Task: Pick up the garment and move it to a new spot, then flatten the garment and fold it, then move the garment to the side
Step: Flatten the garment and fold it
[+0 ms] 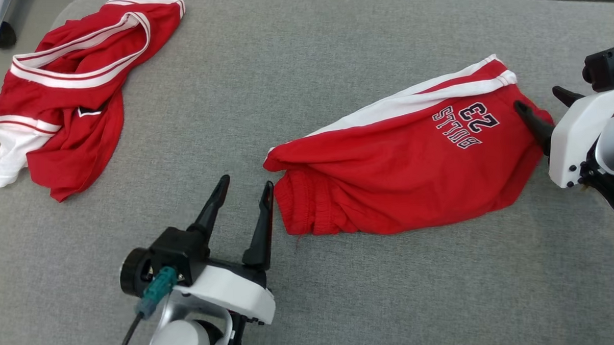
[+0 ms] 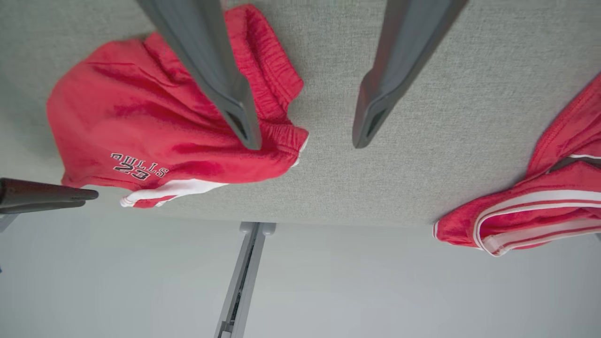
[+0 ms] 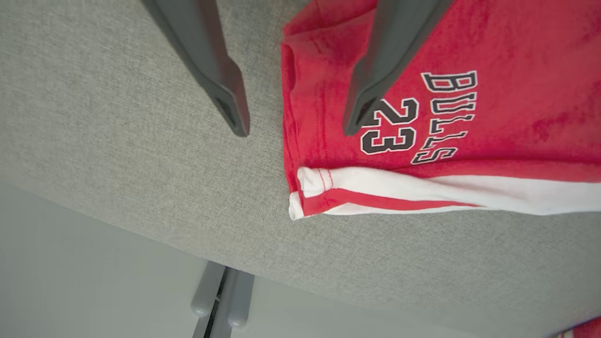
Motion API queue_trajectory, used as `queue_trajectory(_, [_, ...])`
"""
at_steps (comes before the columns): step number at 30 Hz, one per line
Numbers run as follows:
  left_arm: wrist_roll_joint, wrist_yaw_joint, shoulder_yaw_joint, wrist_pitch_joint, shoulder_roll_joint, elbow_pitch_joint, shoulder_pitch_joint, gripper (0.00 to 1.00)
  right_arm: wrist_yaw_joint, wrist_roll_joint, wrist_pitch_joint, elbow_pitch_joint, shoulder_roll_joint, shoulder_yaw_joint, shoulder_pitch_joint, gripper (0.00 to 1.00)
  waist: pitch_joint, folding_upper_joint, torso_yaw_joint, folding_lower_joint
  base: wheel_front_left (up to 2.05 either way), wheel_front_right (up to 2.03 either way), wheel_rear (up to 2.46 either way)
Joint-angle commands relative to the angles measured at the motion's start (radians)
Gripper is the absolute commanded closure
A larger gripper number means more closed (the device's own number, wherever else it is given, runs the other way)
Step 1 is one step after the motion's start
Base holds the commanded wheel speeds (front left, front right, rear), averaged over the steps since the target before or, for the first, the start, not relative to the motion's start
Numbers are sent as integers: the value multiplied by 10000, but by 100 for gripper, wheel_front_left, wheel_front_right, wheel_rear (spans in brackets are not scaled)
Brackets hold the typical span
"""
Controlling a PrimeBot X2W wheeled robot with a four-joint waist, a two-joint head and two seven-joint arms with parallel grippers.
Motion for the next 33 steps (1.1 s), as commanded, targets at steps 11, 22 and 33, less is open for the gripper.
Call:
queue_trajectory(11, [70, 43, -231, -1465, -692, 1156, -81, 0, -1, -1732, 1220, 384, -22, -657, -2, 0, 785, 0, 963, 0, 0, 0, 0])
queue_trajectory(22, [-68, -118, 63, -1847, -310, 1785, 206, 0, -1, -445, 1119, 173, 934, -1253, 848, 100, -29, 0, -200, 0, 0, 0, 0])
queue_trajectory(33, [36, -248, -5, -1949, 241, 1820, 940, 0, -1, 493, 1315, -182, 115, -3911, 1966, 100, -708, 0, -1116, 0, 0, 0, 0])
